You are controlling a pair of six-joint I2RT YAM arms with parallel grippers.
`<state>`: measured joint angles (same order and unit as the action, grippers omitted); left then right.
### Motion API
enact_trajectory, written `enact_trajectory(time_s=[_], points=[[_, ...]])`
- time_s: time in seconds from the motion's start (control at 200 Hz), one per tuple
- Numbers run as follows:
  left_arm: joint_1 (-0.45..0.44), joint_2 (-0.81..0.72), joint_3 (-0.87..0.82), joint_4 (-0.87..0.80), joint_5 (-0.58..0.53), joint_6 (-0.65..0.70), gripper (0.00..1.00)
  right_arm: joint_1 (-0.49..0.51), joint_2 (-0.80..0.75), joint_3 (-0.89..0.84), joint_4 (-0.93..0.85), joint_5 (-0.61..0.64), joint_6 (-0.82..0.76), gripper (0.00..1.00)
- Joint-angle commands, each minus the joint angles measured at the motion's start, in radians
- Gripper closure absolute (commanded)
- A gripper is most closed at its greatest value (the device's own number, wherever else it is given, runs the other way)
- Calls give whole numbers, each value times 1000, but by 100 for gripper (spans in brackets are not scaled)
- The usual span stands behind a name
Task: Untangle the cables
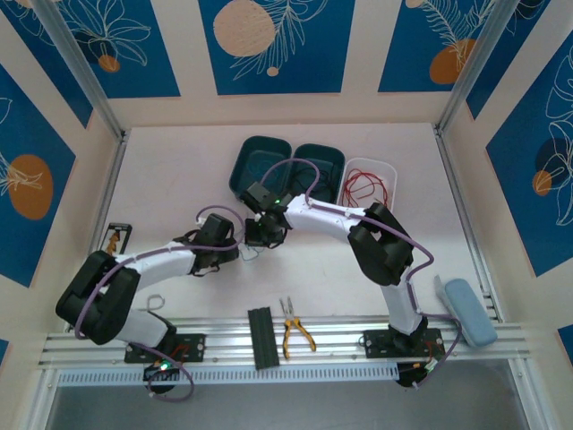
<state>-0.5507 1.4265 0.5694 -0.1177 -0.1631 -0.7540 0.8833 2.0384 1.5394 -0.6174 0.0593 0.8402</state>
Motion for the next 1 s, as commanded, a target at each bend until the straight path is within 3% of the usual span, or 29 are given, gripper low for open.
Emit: enact_trajectory(time_s=[0.0, 0.22, 0.495, 0.675, 0.995], points=[[-43, 7, -9, 254, 167, -12, 55, -19, -48, -27, -16, -10, 8, 100], [-43, -91, 34, 168, 173, 58, 52, -38, -82, -64, 5, -14, 13, 100], [-43, 23, 76, 150, 217, 106, 49, -46, -87, -85, 30, -42, 20, 100], [-44, 91, 101, 158, 206, 143, 60, -46, -83, -88, 35, -50, 20, 100], [-40, 201, 153, 151, 202, 185, 59, -43, -78, -82, 36, -56, 19, 100]])
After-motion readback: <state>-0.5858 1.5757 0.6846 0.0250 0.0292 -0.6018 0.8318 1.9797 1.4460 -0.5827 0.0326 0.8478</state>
